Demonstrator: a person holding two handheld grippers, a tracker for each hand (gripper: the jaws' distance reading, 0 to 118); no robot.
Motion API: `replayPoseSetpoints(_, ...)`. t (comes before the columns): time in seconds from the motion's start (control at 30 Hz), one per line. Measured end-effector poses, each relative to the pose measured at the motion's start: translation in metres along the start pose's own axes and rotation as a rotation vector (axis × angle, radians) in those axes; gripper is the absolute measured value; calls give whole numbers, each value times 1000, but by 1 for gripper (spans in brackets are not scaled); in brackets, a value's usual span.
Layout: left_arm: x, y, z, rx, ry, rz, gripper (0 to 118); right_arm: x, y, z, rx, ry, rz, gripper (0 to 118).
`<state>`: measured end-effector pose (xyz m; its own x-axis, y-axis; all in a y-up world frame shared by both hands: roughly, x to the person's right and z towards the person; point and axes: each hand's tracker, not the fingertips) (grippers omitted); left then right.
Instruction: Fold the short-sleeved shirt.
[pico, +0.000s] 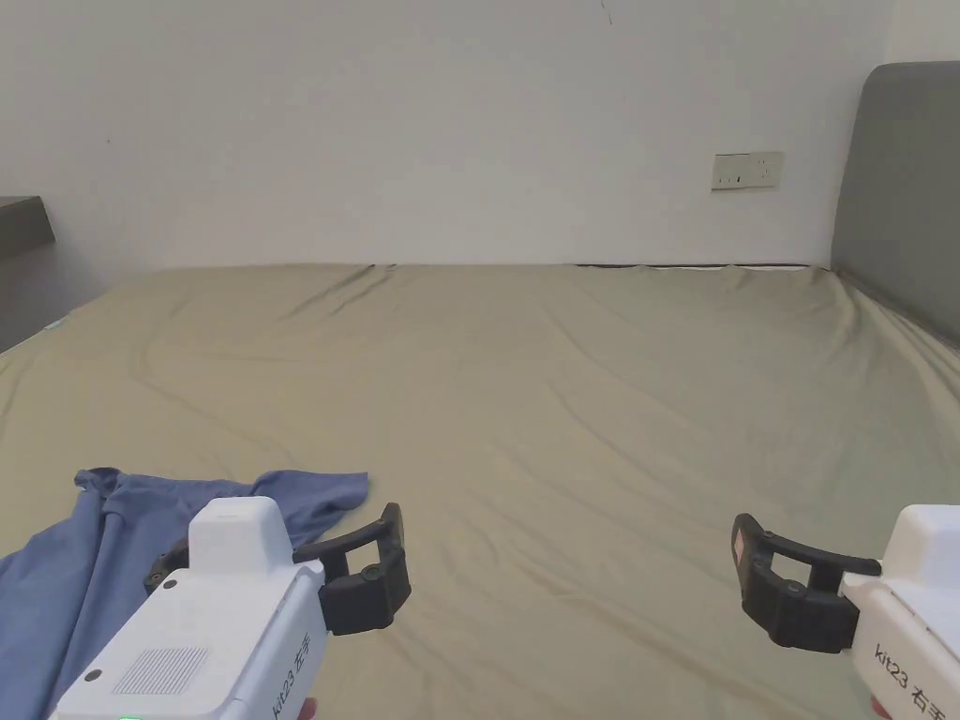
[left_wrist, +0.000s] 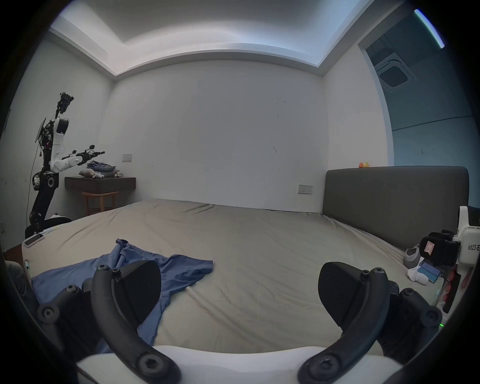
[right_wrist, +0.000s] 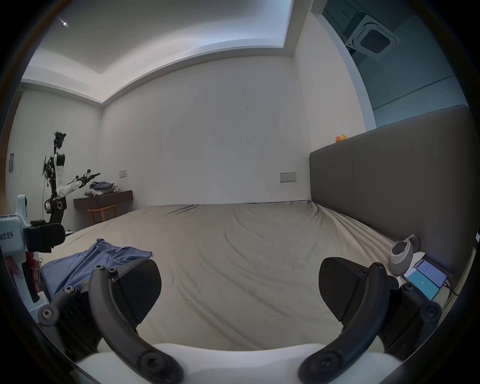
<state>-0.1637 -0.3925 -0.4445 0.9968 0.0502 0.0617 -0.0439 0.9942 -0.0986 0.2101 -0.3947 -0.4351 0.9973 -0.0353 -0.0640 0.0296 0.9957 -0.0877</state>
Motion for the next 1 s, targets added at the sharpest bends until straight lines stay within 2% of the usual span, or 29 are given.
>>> replayPoseSetpoints(0.1,3,2,5,50,26,-15,118,0,1,0,-1,-8,8,118)
replayPoseSetpoints(0.33,14,-1,8,55,-24,-89,118,-3,1,1,5,-8,24,118)
replayPoseSetpoints(0.53,14,1,5,51,-35,-65,118,-3,0,1,-10,11,-12,118)
replayPoseSetpoints(0.8,8,1,1,26,8,-32,116,-10,0,3,12,-68,110,118)
replayPoseSetpoints(0.83,8,1,1,25,6,-25,108,-9,0,3,12,-61,106,118)
replayPoseSetpoints(0.87,8,2,2,27,0,-22,91,-8,-1,3,-5,-53,88,118)
replayPoseSetpoints(0.9,9,4,4,35,-4,-24,54,-7,0,3,-3,-43,86,117)
replayPoseSetpoints(0.93,12,5,5,45,11,-45,21,-6,1,5,-7,-26,63,116)
replayPoseSetpoints(0.97,14,5,4,56,54,-81,1,-7,2,6,-5,-23,55,115)
replayPoseSetpoints(1.0,16,5,4,58,69,-99,1,-8,3,9,8,-18,65,114)
